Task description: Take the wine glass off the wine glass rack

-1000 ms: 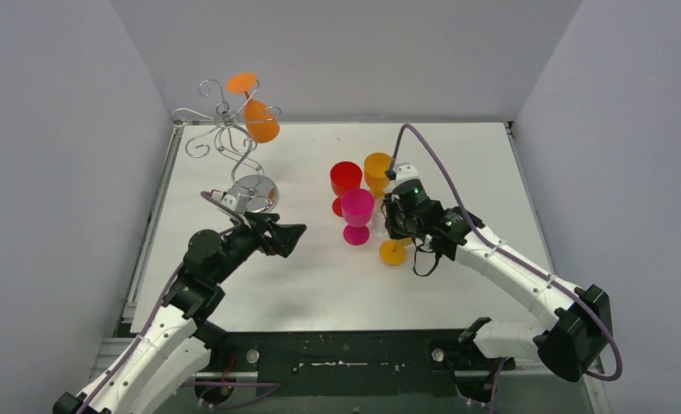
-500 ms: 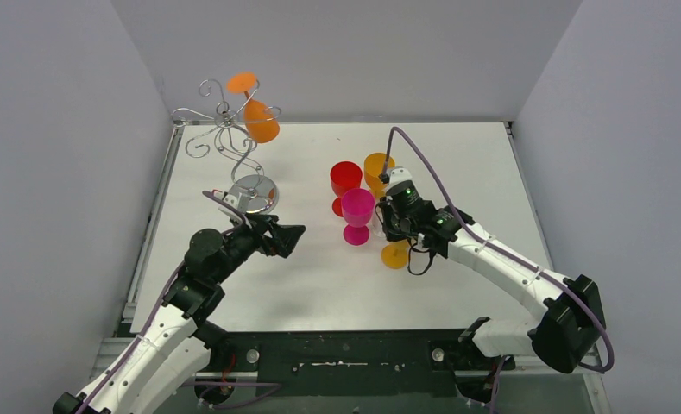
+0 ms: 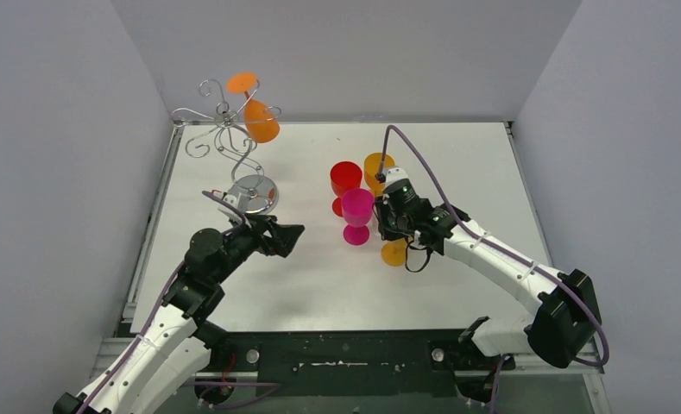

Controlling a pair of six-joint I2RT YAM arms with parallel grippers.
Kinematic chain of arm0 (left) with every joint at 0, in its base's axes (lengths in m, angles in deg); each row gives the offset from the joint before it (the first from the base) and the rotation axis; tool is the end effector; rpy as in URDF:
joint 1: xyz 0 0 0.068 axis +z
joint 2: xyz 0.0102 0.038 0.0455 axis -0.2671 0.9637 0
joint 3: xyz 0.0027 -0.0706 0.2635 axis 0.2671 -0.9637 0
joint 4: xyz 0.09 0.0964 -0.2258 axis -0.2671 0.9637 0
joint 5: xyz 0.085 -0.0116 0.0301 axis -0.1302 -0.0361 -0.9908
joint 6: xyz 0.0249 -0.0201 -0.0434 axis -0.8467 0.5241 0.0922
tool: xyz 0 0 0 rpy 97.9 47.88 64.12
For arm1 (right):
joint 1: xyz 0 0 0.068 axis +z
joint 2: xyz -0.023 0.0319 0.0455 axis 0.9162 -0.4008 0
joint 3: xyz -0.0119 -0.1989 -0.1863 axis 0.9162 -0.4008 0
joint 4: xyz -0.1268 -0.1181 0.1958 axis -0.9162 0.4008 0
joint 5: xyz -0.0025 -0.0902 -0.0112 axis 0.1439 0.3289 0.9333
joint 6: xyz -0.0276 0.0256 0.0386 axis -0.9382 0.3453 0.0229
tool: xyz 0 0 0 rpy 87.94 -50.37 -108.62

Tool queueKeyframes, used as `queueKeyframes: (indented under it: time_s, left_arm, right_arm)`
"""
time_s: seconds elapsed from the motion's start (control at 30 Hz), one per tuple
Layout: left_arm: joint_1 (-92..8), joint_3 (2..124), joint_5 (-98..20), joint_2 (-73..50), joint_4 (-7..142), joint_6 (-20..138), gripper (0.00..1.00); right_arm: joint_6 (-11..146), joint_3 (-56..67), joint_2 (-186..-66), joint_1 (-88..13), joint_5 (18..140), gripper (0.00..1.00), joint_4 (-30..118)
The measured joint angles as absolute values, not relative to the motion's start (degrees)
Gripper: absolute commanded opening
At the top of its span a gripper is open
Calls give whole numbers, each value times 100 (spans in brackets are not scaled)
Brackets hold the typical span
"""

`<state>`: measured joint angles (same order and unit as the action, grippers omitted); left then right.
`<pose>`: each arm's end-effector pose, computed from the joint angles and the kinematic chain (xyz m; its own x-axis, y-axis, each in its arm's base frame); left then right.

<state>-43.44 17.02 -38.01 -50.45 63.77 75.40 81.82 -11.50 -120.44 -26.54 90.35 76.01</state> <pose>0.1450 -0.0831 0.2784 -0.3359 -0.3443 -0.8767 0.5015 0.7225 -0.4759 0.2150 0.1761 0.2738 -0.7586 -0.1629 -0.6309 -0.3532 0.9164 0.1882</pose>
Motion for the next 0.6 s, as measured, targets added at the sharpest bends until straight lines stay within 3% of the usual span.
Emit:
queueKeyframes:
  time_s: [0.3, 0.6]
  left_arm:
    - [-4337, 1744, -4031, -4956, 6425, 7540, 97]
    - [-4306, 1799, -4708, -4888, 6525, 7529, 97]
  right_arm:
    - [8189, -689, -12070, -2654, 8755, 45, 7748]
    - [8237, -315, -11922, -2654, 8405, 50, 7783]
